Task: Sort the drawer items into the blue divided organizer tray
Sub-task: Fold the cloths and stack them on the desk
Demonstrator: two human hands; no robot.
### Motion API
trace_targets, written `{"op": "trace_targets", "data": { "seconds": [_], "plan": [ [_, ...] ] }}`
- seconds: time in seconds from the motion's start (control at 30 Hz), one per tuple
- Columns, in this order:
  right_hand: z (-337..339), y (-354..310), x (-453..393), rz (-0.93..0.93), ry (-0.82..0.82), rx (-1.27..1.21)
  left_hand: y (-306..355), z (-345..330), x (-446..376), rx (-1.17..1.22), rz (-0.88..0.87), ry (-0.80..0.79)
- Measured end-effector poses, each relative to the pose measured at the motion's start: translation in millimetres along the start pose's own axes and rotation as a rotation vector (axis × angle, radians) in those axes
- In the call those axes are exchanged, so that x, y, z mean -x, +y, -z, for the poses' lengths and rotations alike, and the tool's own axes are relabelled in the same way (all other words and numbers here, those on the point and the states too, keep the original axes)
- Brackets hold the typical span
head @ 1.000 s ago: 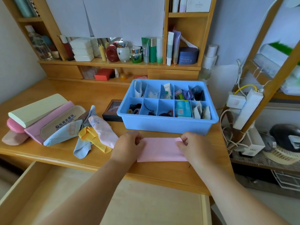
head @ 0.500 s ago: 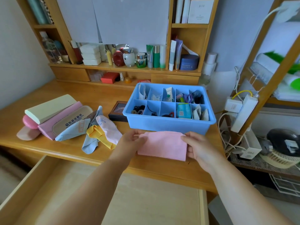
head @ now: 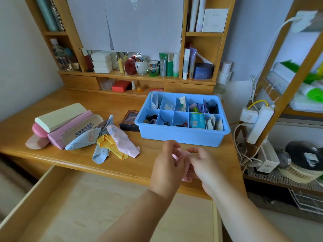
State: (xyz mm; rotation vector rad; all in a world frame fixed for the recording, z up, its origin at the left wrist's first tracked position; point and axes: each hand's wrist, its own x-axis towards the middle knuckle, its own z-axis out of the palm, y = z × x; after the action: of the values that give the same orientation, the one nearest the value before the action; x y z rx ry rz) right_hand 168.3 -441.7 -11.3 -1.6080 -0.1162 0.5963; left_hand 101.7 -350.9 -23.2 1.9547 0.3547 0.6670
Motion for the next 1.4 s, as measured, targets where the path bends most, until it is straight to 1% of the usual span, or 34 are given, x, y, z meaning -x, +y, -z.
{"op": "trace_targets", "data": {
  "seconds": [0.1, 0.23, 0.27, 0.33, 0.37, 0.43, 0.47, 0.53, 0.6, 0.67, 0.73, 0.83, 0.87, 0.9, 0.93, 0.97, 1.0, 1.03, 1.07, 1.1, 1.13, 1.2, 1.27, 1.33, 1.4],
  "plan": [
    [-2, -5, 11, 0.051, -0.003, -0.048, 5, -9, 9, 0.155, 0.043, 0.016],
    [10, -10, 16, 0.041, -0.017, -0.079, 6, -2, 15, 0.364, 0.057, -0.087],
    [14, -10, 16, 0.031, -0.025, -0.079, 5, 4, 14, 0.381, 0.060, -0.045],
    [18, -9, 14, 0.018, -0.030, -0.115, 0, 14, 8, 0.281, 0.076, 0.055],
    [20, -8, 13, 0.008, -0.037, -0.150, -2, 18, 5, 0.259, 0.128, 0.024],
    [23, -7, 8, -0.006, -0.052, -0.180, -2, 20, 2, 0.370, 0.305, -0.182],
    [25, -5, 5, 0.003, -0.033, -0.146, -3, 19, 3, 0.434, 0.369, -0.257],
    [33, -1, -6, 0.044, 0.046, 0.041, -3, 16, 4, 0.461, 0.387, -0.321],
    [40, 3, -15, 0.098, 0.096, 0.226, -4, 8, 5, 0.362, 0.367, -0.331],
    [47, 6, -26, 0.139, 0.109, 0.341, -7, -4, 2, 0.237, 0.367, -0.315],
    [56, 6, -34, 0.158, 0.121, 0.387, -9, -17, -6, 0.116, 0.363, -0.305],
    [71, 2, -43, 0.111, 0.161, 0.427, -11, -32, -19, -0.053, 0.334, -0.379],
    [75, 3, -44, 0.104, 0.169, 0.519, -13, -36, -23, -0.135, 0.312, -0.411],
    [78, 5, -42, 0.141, 0.199, 0.703, -15, -38, -25, -0.228, 0.279, -0.441],
    [78, 10, -39, 0.250, 0.255, 0.910, -16, -39, -27, -0.329, 0.229, -0.470],
    [76, 16, -34, 0.429, 0.284, 1.050, -16, -39, -29, -0.421, 0.170, -0.489],
    [72, 22, -29, 0.605, 0.239, 1.091, -16, -39, -30, -0.483, 0.120, -0.498],
    [69, 26, -23, 0.714, 0.130, 1.085, -16, -39, -32, -0.500, 0.093, -0.499],
    [61, 31, -20, 0.748, 0.012, 1.062, -19, -35, -32, -0.493, 0.091, -0.495],
    [58, 37, -18, 0.716, -0.060, 1.055, -22, -32, -32, -0.473, 0.088, -0.484],
    [60, 42, -17, 0.652, -0.092, 1.086, -24, -28, -32, -0.459, 0.083, -0.465],
    [67, 50, -18, 0.555, -0.088, 1.185, -31, -13, -32, -0.447, 0.075, -0.366],
    [68, 49, -19, 0.524, -0.126, 1.267, -40, 15, -32, -0.456, 0.049, -0.214],
    [66, 46, -18, 0.511, -0.170, 1.230, -50, 50, -34, -0.527, 0.034, -0.089],
    [61, 41, -15, 0.462, -0.169, 1.100, -62, 80, -37, -0.633, 0.030, -0.017]
  ]
}}
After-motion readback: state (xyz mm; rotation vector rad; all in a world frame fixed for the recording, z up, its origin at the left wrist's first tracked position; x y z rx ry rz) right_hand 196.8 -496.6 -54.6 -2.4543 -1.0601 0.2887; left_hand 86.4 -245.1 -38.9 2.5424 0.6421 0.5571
